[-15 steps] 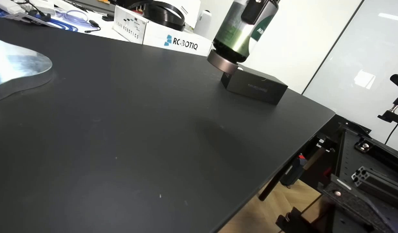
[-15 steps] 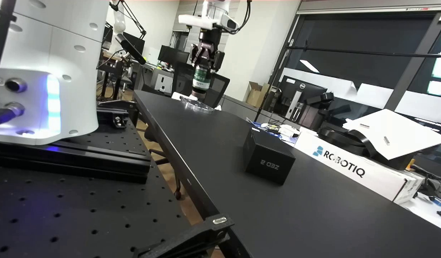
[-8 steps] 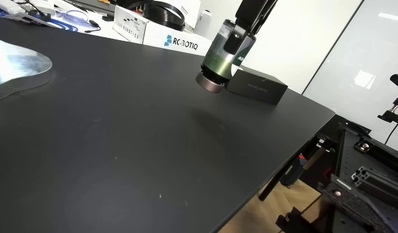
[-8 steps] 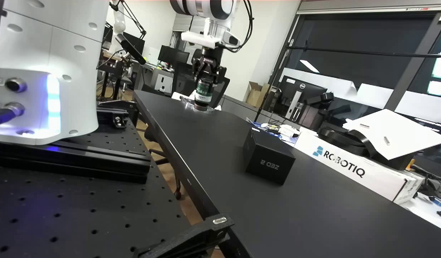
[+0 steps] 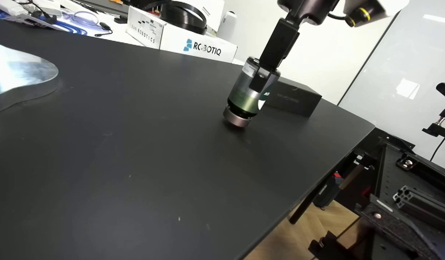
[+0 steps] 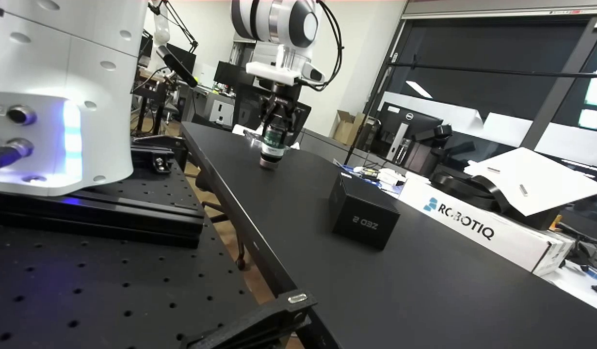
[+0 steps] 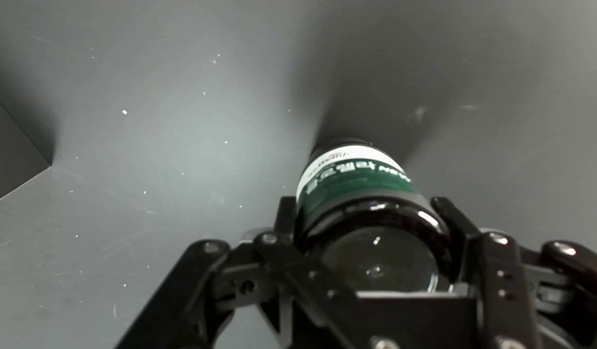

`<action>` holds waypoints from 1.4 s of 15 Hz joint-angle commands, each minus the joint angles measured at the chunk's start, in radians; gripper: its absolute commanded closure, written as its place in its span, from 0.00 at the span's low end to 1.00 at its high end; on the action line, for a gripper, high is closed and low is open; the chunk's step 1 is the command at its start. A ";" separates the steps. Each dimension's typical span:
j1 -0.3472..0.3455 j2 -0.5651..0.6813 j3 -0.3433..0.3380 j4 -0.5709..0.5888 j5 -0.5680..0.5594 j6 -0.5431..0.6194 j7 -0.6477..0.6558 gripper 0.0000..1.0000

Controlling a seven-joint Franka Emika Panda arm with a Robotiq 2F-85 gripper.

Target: Take the bottle on the box and put it on the table

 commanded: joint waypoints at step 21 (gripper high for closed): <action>-0.060 -0.169 -0.038 0.048 0.174 -0.200 -0.159 0.00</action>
